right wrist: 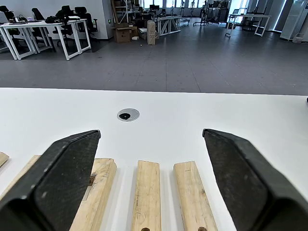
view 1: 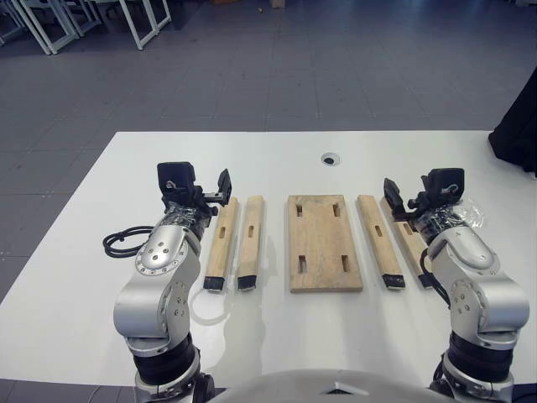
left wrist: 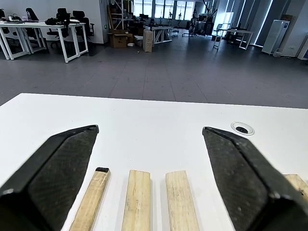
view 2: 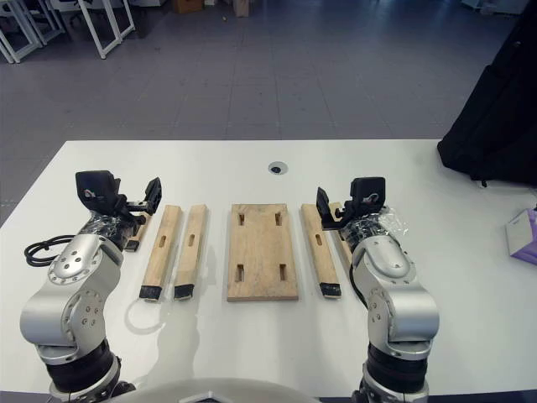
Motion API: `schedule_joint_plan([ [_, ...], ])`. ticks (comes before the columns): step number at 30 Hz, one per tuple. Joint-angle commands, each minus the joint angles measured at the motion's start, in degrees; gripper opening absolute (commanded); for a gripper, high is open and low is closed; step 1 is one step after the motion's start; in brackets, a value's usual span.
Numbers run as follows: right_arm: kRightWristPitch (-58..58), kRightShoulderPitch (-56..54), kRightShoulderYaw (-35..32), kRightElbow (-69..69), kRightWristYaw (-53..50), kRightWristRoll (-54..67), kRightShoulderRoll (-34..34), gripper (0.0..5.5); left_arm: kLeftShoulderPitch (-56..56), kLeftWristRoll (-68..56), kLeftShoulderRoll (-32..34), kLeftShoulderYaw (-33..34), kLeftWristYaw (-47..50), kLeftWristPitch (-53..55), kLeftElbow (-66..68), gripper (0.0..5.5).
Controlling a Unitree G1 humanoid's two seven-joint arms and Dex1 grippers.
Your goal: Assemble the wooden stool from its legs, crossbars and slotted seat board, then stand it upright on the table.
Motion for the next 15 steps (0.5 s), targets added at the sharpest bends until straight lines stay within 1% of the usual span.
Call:
schedule_joint_plan([
  [1,0.78,-1.04,-0.44,0.22,0.27,0.47,-0.45,3.91,-0.64,0.08,-0.43,-0.3,0.72,0.57,-0.24,4.02],
  [15,-0.76,0.05,0.44,0.92,0.35,-0.15,0.05,3.91,-0.61,0.33,0.01,-0.35,0.69,0.02,0.12,4.02],
])
